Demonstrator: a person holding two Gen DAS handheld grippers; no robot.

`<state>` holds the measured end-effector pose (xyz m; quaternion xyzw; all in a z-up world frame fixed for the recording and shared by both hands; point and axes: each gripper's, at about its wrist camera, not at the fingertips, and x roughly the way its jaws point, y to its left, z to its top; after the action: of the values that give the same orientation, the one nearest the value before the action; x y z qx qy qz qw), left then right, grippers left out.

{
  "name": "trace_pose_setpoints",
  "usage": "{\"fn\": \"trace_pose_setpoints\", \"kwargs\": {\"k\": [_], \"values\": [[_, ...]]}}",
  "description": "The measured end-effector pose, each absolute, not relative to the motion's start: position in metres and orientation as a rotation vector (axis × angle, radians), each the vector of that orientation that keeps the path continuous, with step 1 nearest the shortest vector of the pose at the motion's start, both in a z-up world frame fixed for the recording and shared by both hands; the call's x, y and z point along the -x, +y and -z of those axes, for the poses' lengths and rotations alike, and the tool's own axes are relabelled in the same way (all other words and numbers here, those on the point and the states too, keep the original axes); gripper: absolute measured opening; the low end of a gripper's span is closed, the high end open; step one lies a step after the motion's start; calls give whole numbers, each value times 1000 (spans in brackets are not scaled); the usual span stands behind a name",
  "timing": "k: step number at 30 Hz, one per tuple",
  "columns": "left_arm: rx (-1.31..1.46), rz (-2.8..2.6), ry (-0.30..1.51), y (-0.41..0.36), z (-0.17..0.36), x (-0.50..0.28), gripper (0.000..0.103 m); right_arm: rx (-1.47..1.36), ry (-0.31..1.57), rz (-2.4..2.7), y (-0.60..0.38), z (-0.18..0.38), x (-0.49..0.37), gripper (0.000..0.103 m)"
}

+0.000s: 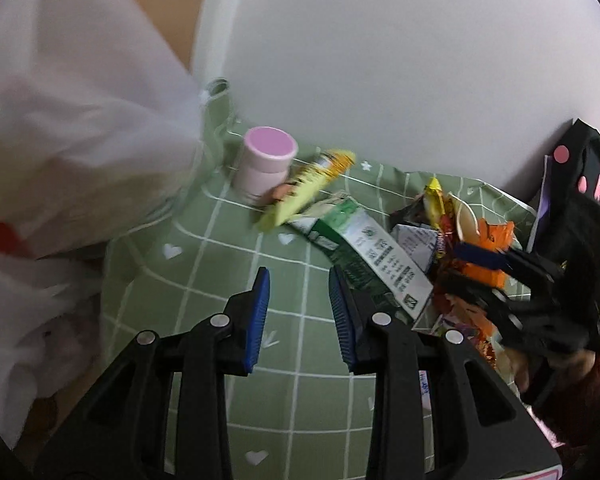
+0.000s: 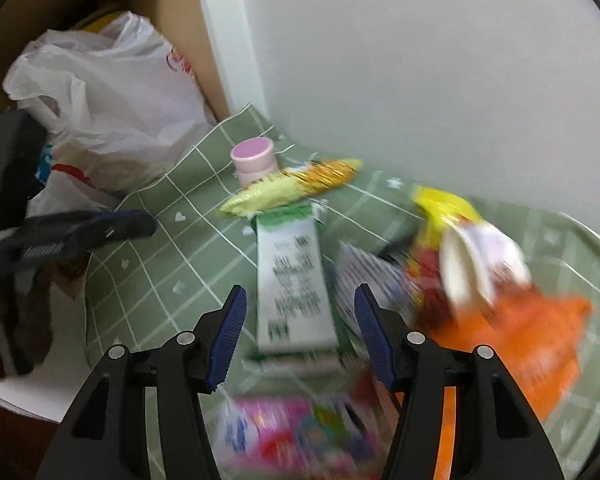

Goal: Collect trash
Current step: 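Grasp the green-white milk carton with the right gripper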

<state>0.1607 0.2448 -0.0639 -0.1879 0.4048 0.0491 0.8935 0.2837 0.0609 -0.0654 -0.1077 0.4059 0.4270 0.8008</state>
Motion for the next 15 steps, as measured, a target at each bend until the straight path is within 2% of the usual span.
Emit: {"fn": "trace_pose_setpoints", "kwargs": {"k": [6,15], "values": [[402,-144,838,255,67,-144,33,361,986,-915,131,91,-320,53],[440,-154,827,272,73,-150,35,482,1042,-935,166,109,-332,54]]}}
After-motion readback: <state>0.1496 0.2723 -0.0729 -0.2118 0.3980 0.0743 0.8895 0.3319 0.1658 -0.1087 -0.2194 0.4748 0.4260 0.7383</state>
